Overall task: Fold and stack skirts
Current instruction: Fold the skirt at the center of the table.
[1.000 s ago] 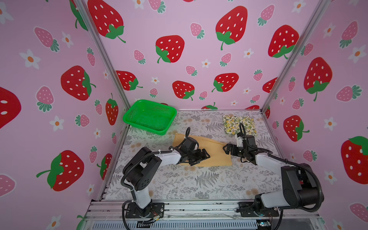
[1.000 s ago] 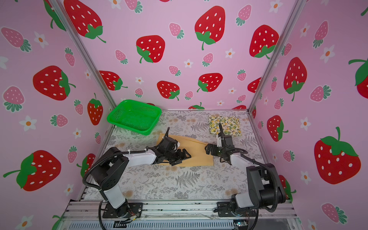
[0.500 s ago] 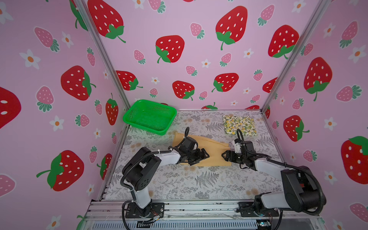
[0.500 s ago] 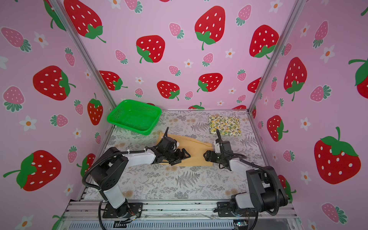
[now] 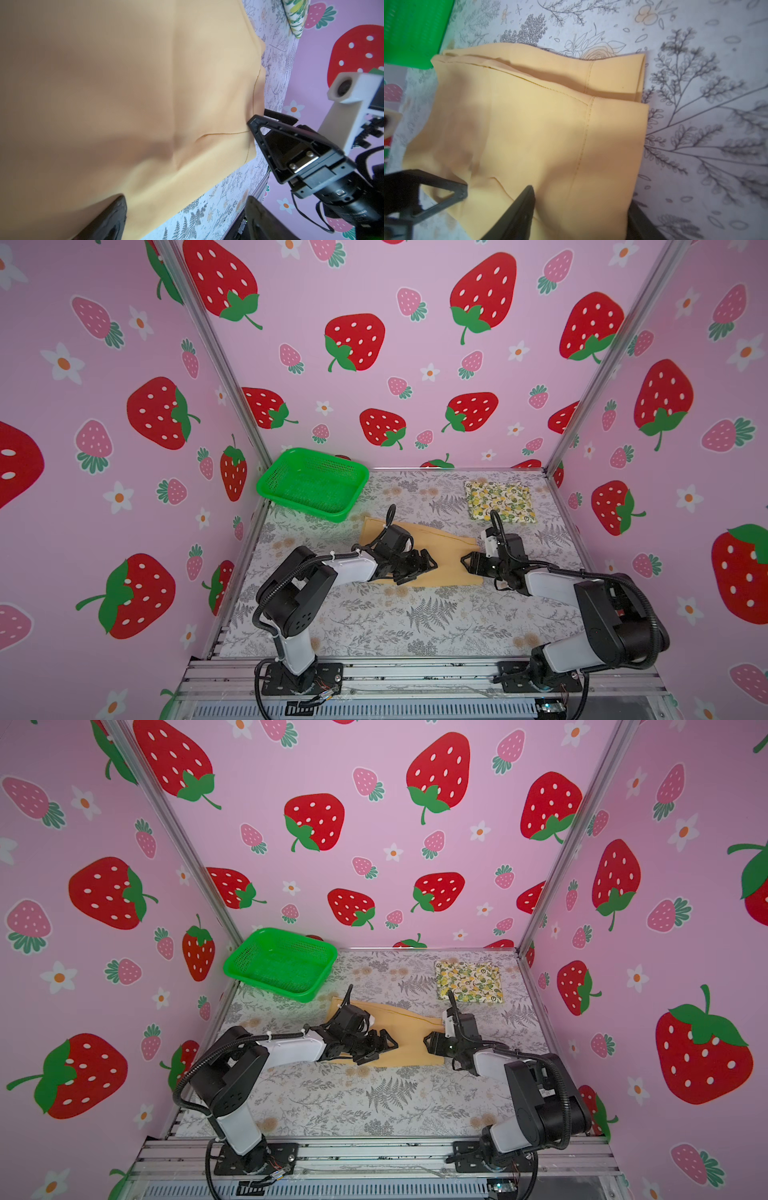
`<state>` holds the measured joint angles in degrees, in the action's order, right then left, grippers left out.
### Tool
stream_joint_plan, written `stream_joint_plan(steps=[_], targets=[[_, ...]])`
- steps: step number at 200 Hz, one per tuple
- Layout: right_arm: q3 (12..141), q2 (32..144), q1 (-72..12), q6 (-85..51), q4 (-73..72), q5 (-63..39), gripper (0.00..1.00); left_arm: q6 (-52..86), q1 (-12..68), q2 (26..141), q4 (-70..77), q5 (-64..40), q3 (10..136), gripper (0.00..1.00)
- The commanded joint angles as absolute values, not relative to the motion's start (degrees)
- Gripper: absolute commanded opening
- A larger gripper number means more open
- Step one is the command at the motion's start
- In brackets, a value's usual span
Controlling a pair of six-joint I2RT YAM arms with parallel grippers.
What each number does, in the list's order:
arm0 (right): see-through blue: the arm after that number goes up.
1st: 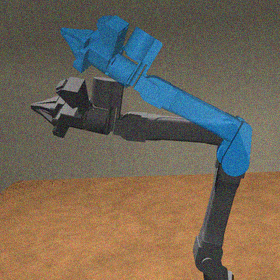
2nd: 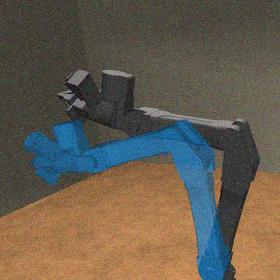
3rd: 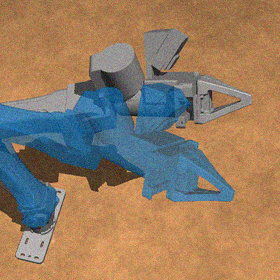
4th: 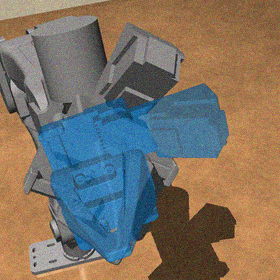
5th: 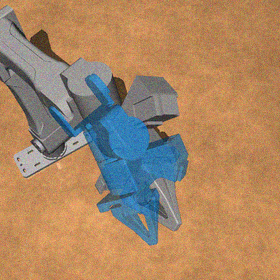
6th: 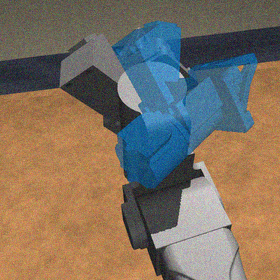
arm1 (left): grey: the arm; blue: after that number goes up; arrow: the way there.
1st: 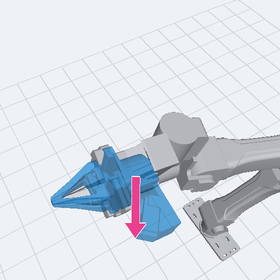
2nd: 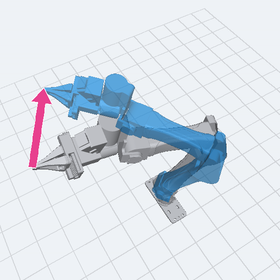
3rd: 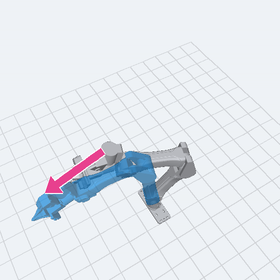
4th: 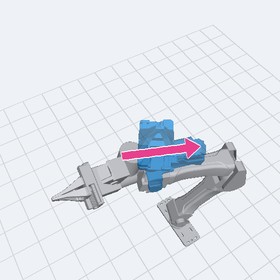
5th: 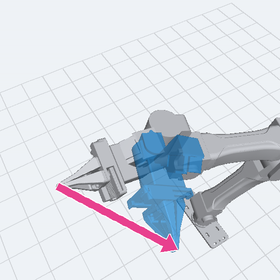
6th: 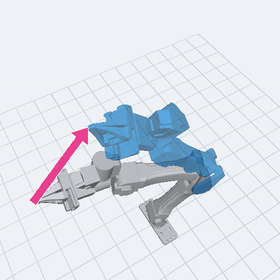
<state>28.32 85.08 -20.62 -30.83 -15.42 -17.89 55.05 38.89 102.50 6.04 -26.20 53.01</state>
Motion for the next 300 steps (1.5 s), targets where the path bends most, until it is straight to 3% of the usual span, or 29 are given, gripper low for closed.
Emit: stream_joint_plan(steps=[1, 81, 89, 162, 300], targets=[[26.69, 87.05, -21.00, -32.14, -12.29, -16.85, 0.44, 54.32, 38.67, 104.33, 3.16, -25.58, 53.96, 0.90], [30.04, 87.70, -20.99, -33.12, -11.89, -16.75, 0.07, 53.66, 38.67, 104.27, 2.65, -25.80, 54.68, 0.90], [30.80, 86.95, -21.01, -32.68, -10.70, -15.59, 0.00, 53.29, 38.62, 104.03, 2.03, -25.67, 55.12, 0.90], [40.09, 81.71, -20.65, -25.95, 2.14, -4.79, 0.00, 49.11, 38.37, 100.94, -4.76, -25.36, 64.51, 0.91], [49.50, 78.59, -20.22, -20.05, 14.40, -0.53, 0.00, 58.37, 43.12, 114.64, 12.05, -29.46, 74.53, 0.90]])
